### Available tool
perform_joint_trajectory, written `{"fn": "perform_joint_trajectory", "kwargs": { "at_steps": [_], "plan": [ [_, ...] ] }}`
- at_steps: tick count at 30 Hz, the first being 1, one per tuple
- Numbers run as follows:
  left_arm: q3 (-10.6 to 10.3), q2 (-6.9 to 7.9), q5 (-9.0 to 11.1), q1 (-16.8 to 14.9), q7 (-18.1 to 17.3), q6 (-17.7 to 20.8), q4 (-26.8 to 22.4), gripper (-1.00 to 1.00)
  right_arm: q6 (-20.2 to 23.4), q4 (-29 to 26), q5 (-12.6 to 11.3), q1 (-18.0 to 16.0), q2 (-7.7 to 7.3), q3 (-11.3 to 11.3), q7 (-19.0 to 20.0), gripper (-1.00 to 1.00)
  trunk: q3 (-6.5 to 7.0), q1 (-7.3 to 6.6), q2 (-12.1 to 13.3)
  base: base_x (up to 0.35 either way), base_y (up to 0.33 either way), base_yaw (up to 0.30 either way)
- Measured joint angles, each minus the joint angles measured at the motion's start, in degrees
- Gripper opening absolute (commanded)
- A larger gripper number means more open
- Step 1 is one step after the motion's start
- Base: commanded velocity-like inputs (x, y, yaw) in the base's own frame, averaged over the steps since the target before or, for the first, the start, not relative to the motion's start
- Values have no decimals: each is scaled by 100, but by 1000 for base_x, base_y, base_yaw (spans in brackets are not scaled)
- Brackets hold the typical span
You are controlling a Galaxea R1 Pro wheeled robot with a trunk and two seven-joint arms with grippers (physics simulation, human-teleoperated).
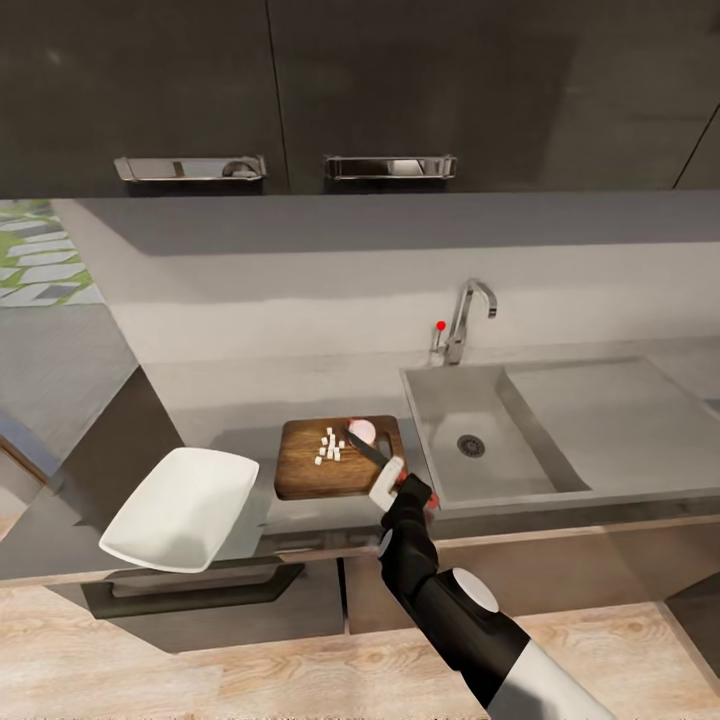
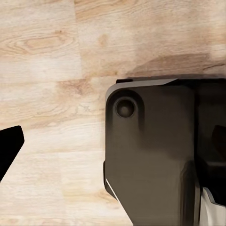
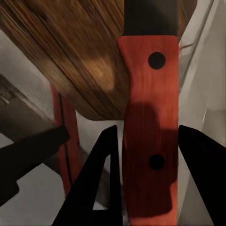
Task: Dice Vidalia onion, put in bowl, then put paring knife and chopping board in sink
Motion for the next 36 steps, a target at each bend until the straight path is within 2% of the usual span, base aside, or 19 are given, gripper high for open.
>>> {"fn": "perform_joint_trajectory", "kwargs": {
  "at_steps": [6, 16, 20, 22, 24, 26, 27, 28, 30, 32, 33, 34, 36],
  "plan": [
    [0, 0, 0, 1, 0, 0, -9, 100, -11, 0, 22, 0, -1, -10, 0, -100, -51, 0, 0, 0, 0, 0],
    [0, 0, 0, 1, 0, 0, -9, 100, -22, -36, 29, 0, -32, -10, -8, -100, -57, 0, -1, 0, 0, 0],
    [0, 0, 0, -1, 0, 0, -9, 100, -67, -448, 49, -1, -35, -51, -39, -100, -57, -1, -1, 0, 0, 0],
    [0, 0, 0, -2, 0, 0, -10, 100, -73, -915, 46, -1, -34, -271, -31, -100, -57, -1, -1, 0, 0, 0],
    [1, 0, 0, 0, 0, 0, -9, 100, -93, -1449, 47, -3, -7, -919, -8, -100, -56, -1, -1, 0, 0, 0],
    [1, 0, 0, 0, 0, 0, -6, 100, -187, -1708, -105, -2, 8, -1523, 12, -100, -57, 0, -1, 0, 0, 0],
    [0, 0, 0, 0, 0, 0, -4, 100, -261, -1771, -236, -2, 8, -1740, 16, -100, -57, 0, -1, 0, 0, 0],
    [1, 0, 0, 1, 0, 0, -2, 100, -410, -1825, -466, -2, -4, -2027, 20, -100, -57, 0, -1, 0, 0, 0],
    [1, 0, 0, 1, 0, 0, -2, 100, -735, -1858, -1196, -2, -43, -2565, 27, -100, -57, 0, -1, 0, -7, 0],
    [-1, 0, 0, 0, 0, 0, 0, 100, -855, -1842, -1788, -2, -58, -2850, 35, -100, -57, -1, -1, 0, -173, 0],
    [-2, 0, 0, -2, 0, -1, 1, 100, -887, -1813, -2003, -2, -63, -2924, 38, -100, -57, 0, 1, 0, -259, 0],
    [-2, 0, 0, -4, 0, -1, 1, 100, -904, -1756, -2116, -2, -63, -2962, 35, -100, -57, -1, 0, 0, -275, 0],
    [-2, 0, -1, -4, 0, -1, 2, 100, -914, -1647, -2187, -2, -63, -2986, 33, -100, -57, -1, 0, 0, -290, 0]
  ]
}}
